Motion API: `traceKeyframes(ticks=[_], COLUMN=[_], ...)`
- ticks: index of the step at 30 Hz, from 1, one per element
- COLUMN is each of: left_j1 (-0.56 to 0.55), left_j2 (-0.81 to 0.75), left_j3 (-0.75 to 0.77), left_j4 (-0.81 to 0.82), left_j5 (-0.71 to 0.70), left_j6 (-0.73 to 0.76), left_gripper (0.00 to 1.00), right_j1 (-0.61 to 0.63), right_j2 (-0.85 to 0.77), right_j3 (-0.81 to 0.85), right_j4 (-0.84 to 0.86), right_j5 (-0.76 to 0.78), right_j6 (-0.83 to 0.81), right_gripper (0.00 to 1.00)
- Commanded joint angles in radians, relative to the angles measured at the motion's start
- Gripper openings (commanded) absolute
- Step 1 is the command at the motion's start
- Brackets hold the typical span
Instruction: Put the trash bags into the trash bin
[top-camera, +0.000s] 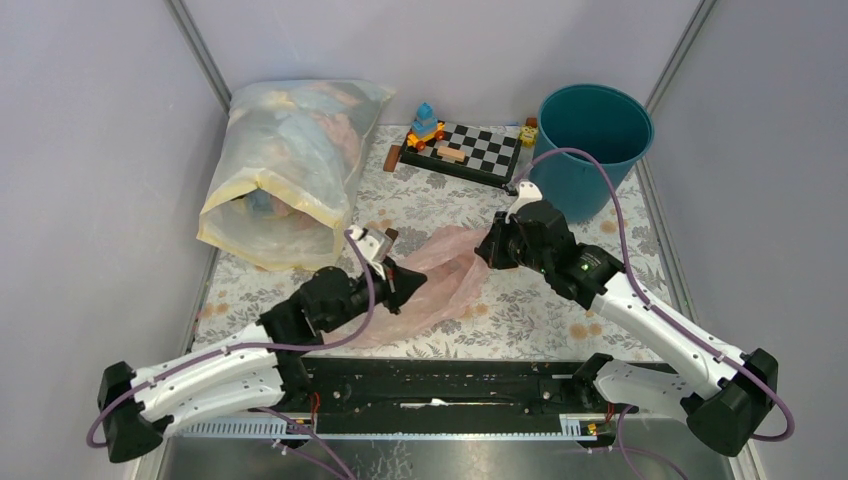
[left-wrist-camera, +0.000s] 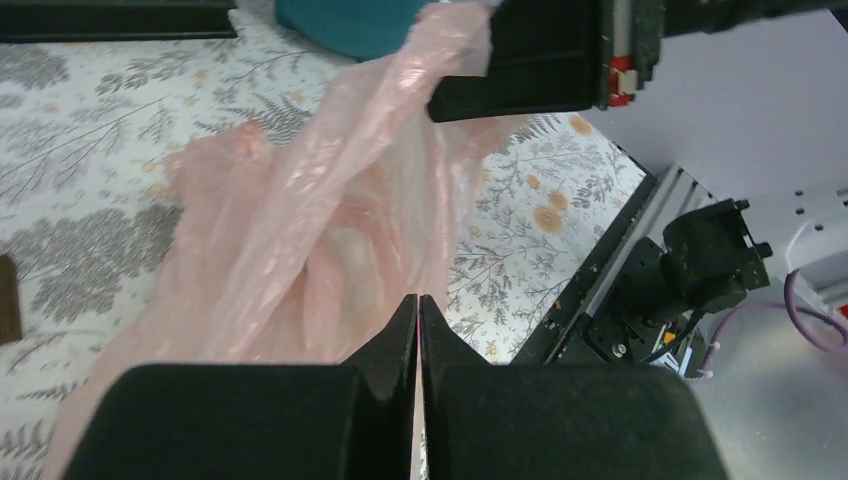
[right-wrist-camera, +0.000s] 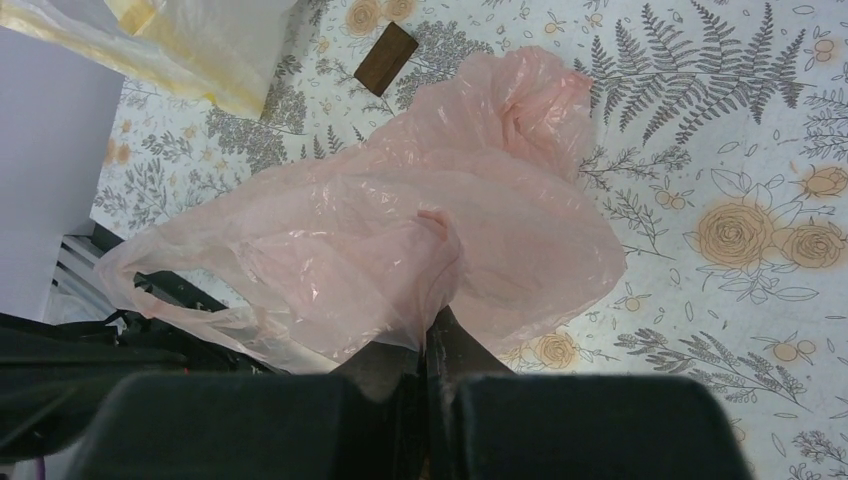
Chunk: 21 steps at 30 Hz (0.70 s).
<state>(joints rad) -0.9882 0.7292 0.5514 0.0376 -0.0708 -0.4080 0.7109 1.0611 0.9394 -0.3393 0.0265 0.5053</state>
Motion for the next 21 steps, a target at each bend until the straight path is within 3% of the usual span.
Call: traceKeyframes(ticks=[1,8,11,15,21], left_j1=[-0.074,-0.115,-0.113,-0.069,-0.005], left_j2=[0.071,0.253,0.361,0.521,0.702], left_j3=[-0.026,-0.011,-0.009,0.013,0.058], left_j4=[0.235,0.264,0.347,0.441,0.451], left_j5=[-0.036,-0.205,-0.282,-0.281,-0.31], left_j6=[0.114,0.226,0.282,0.289,0.252], left_gripper=[0.0,0.0,0.0,0.0,0.0], right_j1=[-0.004,-0.003,-0.004,-0.004,-0.003], right_j2=[-0.01,-0.015,-0.028,-0.044,-0.081], right_j3=[0.05,0.055,0.058,0.061,0.063], right_j4=[0.035,0.06,0.067,0.068,0.058], right_j5=[-0.025,-0.108,-0.131,-0.154,-0.166], right_j6=[0.03,0.068,0.089,0.106,0.123], right_gripper=[0.01,0.02,0.02,0.02,0.02])
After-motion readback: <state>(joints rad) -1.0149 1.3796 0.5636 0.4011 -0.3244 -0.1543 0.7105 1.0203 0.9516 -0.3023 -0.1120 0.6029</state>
